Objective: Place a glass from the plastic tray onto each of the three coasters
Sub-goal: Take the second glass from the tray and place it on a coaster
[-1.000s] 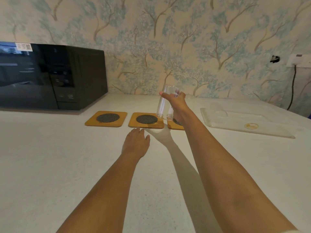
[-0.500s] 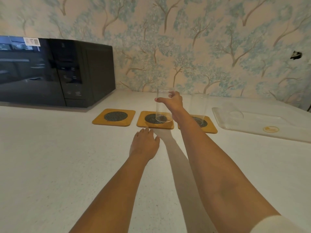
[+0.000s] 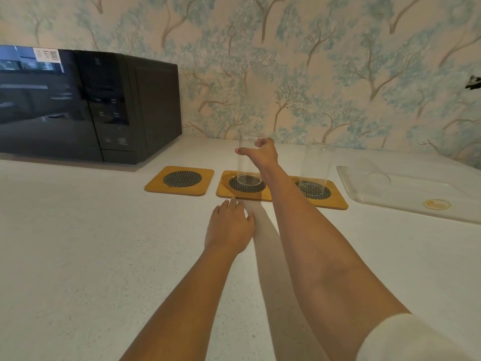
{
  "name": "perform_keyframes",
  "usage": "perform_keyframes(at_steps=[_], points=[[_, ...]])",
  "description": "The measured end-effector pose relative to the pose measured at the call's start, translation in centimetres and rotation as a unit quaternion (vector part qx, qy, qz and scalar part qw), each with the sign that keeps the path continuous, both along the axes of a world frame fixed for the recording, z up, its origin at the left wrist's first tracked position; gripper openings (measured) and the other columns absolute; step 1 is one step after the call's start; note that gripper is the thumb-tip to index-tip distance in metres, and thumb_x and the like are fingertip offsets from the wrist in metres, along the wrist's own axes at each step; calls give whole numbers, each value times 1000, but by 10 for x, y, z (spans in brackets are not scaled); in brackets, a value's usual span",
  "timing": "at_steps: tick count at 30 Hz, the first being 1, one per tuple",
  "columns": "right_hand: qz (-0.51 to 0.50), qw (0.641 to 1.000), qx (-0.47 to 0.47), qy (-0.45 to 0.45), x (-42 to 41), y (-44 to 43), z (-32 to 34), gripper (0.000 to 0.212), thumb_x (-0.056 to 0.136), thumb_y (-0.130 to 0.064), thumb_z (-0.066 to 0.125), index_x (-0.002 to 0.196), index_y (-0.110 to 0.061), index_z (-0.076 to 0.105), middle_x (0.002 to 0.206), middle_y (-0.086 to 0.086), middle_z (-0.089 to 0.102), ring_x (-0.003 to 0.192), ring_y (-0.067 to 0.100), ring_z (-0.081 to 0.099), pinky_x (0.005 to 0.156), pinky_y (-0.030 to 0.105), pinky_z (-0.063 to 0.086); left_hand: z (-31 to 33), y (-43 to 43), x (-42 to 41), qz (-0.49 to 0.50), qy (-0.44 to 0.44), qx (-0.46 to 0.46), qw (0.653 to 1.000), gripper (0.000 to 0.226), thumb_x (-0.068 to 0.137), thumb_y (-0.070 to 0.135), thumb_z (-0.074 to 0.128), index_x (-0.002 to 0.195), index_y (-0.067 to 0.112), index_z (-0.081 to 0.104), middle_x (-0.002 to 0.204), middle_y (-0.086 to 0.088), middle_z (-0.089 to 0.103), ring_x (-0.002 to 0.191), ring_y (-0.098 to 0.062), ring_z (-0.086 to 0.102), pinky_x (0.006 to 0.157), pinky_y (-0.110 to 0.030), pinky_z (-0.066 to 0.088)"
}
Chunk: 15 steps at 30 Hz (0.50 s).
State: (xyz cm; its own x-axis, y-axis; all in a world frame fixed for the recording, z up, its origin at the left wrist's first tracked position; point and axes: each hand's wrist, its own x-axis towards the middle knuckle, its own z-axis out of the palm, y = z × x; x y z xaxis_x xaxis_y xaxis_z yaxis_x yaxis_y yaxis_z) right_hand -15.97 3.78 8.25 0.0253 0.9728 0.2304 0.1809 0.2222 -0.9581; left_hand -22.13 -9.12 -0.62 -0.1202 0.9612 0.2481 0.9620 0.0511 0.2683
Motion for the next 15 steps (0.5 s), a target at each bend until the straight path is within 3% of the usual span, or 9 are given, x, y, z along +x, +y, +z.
perform_keyframes(at_steps=[15], points=[[-25,999,-5,-28,-8,10,-13,75,67,-27,83,126,-8,42,129,8,50,124,27,47,104,47,41,0,0,2,7,-6,0,1000,56,97,46,26,144,16,28,154,-5,31,143,-24,26,118,-40,19]])
